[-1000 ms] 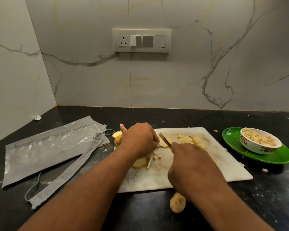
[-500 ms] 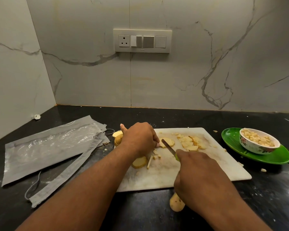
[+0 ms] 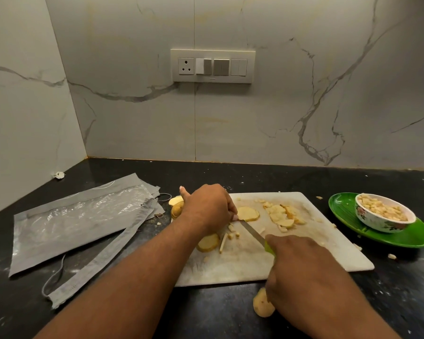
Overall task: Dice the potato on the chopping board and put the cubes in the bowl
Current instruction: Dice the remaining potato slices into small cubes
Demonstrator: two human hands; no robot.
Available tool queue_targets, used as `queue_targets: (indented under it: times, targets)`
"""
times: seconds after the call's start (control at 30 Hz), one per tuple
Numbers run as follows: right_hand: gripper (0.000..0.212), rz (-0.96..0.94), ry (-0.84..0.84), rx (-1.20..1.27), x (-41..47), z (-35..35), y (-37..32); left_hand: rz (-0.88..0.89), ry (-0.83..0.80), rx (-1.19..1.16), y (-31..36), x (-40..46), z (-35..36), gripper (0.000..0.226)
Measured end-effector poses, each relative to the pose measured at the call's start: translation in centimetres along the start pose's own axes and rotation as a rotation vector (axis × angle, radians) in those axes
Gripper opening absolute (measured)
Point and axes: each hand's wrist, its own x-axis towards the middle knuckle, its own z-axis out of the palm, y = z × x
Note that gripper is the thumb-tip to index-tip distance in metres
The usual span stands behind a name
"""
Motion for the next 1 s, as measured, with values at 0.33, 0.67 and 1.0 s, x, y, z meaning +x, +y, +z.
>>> queue_targets:
  times: [0.33,0.67,1.0]
  targets:
    - [0.018,0.235,0.177,0.176,10.2,0.6,2.1,0.017,-0.041,0.007,-0.6,-0.5,-0.7,0.021]
    - [0.017,0.279,0.086,0.152,14.5,1.7,2.1,0.023,-0.107,0.042,-0.3,0.7,-0.6,0.014]
    - [0.012,0.079,0.004,0.255,17.1,0.9,3.0,0.072,-0.067,0.065,-1.1,0.4,-1.2,0.036]
